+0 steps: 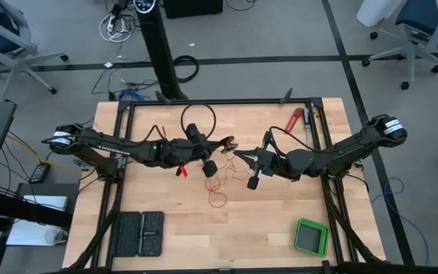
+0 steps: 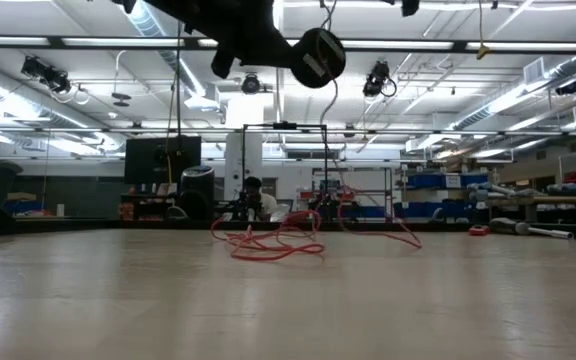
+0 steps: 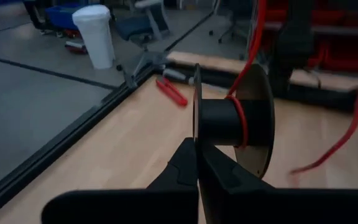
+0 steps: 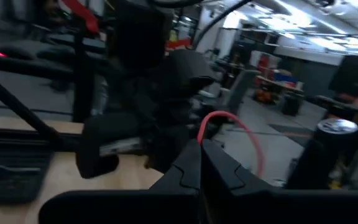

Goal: Coil cords
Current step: Coil the red wire onto the black spool

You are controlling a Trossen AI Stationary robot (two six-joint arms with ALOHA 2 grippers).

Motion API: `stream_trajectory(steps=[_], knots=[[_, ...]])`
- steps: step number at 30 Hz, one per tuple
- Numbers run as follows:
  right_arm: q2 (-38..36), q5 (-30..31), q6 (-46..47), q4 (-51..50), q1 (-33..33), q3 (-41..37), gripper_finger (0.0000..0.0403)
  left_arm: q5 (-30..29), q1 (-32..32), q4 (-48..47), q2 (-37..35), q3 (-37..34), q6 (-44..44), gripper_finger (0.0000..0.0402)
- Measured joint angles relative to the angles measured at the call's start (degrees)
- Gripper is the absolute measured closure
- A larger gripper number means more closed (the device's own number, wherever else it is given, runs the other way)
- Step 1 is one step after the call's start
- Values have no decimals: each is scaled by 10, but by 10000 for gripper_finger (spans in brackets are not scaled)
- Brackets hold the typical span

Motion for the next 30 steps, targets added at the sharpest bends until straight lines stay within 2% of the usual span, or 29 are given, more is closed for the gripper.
stream_trajectory(steps=[5,12,18,23,30], knots=[[19,-76,34,-1,-14,1,403,0,0,62,20,0,-4,401],[28,-91,48,-39,-23,1,403,0,0,120,22,0,-34,400],[28,-73,65,-81,-33,0,403,17,-1,172,22,0,-85,400],[28,-32,72,-123,-34,0,403,39,-1,192,22,0,-130,400],[9,5,80,-244,-25,0,403,80,-1,192,10,0,-121,400]])
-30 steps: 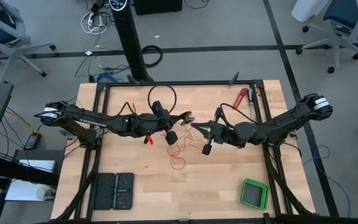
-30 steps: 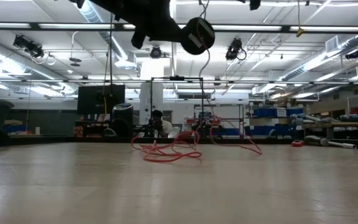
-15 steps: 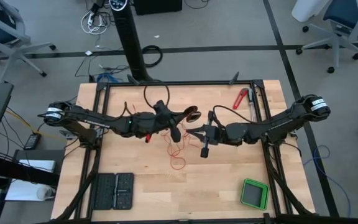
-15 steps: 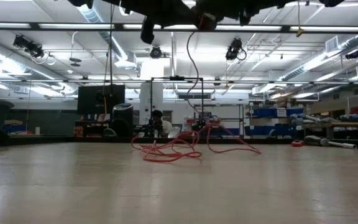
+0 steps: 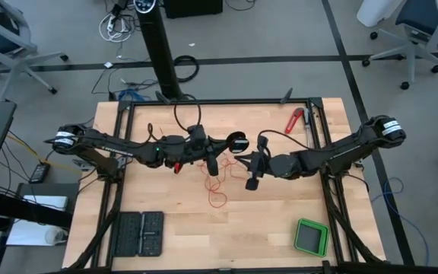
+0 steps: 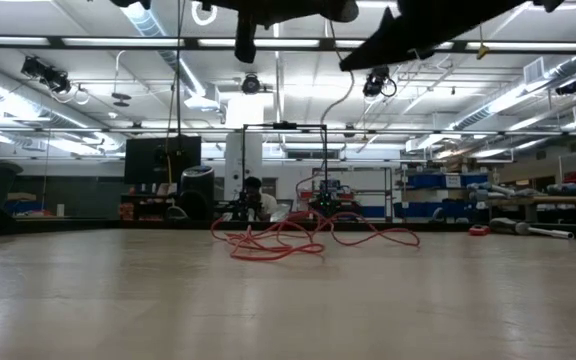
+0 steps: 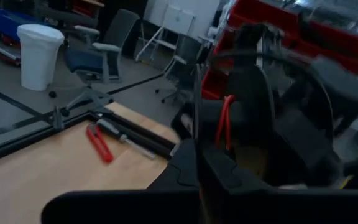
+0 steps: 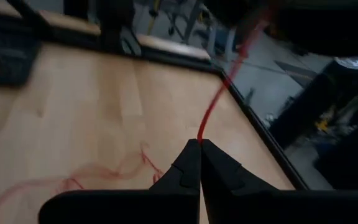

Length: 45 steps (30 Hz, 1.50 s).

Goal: Coil cords
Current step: Coil the red wire onto the black spool

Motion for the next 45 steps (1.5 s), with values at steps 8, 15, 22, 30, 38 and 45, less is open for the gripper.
stream_trajectory(steps=[8,15,22,30,38,45], knots=[[-83,63,6,-105,10,0,403,-1,0,-85,-41,0,39,400],[-151,98,7,-113,37,0,403,-5,0,-171,-51,0,122,400],[-150,106,-11,-27,54,0,402,-9,1,-203,-51,2,139,400],[-112,85,-60,32,53,0,395,-32,0,-209,-50,0,153,400],[-137,84,-57,36,61,0,334,-33,-3,-227,-50,0,171,400],[-156,69,51,-82,58,0,296,-29,-3,-222,-50,0,172,400]])
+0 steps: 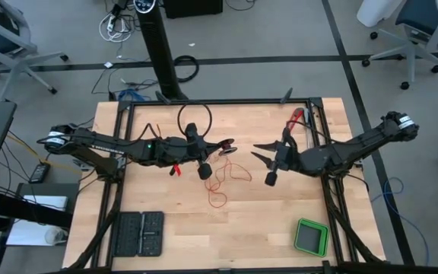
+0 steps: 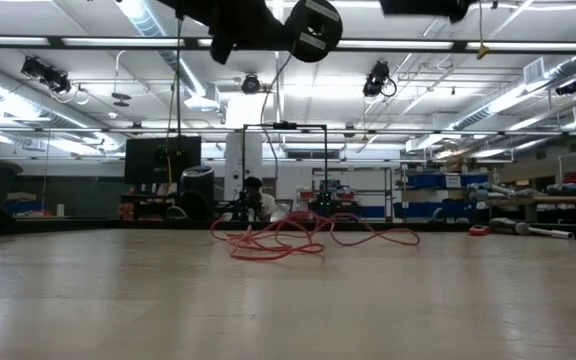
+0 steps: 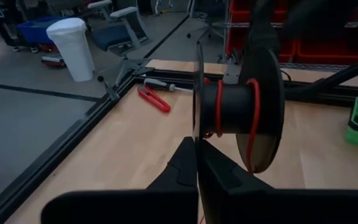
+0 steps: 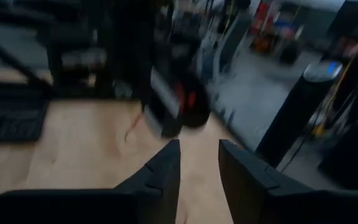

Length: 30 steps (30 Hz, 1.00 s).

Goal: Coil cords
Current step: Coil the red wire onto the black spool

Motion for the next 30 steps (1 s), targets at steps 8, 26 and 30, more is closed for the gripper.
stream_trajectory(steps=[8,26,30], knots=[[79,-72,79,48,-46,-63,293,28,-1,59,0,0,0,400],[293,-203,56,334,-129,-79,291,39,-16,131,1,0,-2,400],[306,-242,62,346,-148,-75,291,39,-22,144,1,0,-2,400]])
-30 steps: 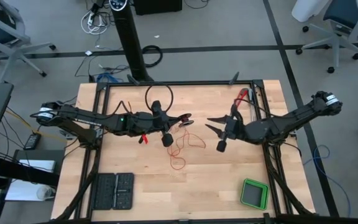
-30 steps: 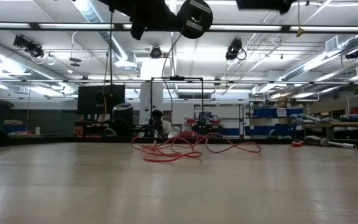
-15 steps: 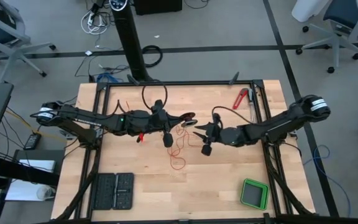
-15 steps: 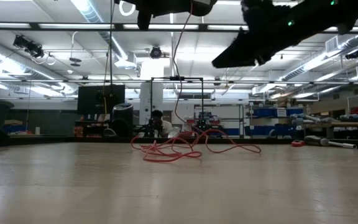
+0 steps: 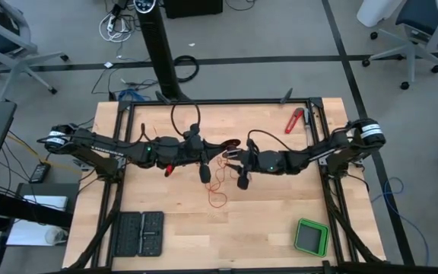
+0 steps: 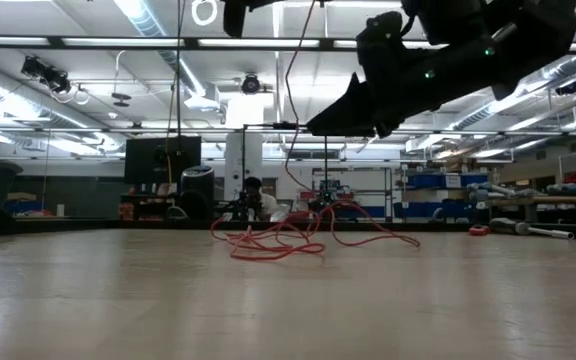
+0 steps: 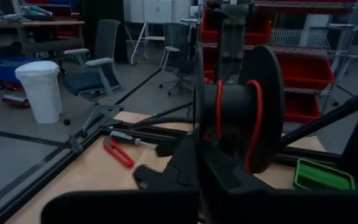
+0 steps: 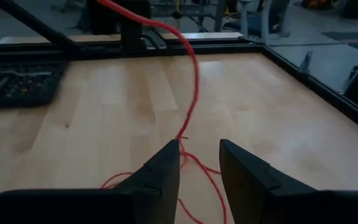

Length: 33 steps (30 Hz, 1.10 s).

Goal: Coil cords
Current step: Coil the red wire onto the black spool

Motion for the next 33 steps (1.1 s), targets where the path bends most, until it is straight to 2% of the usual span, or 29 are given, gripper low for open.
stream_trajectory(steps=[14,33], knots=[[-1,-82,3,42,-16,1,293,0,-2,20,0,0,12,400],[-1,-78,-4,67,-28,1,300,0,-2,82,0,0,36,400]])
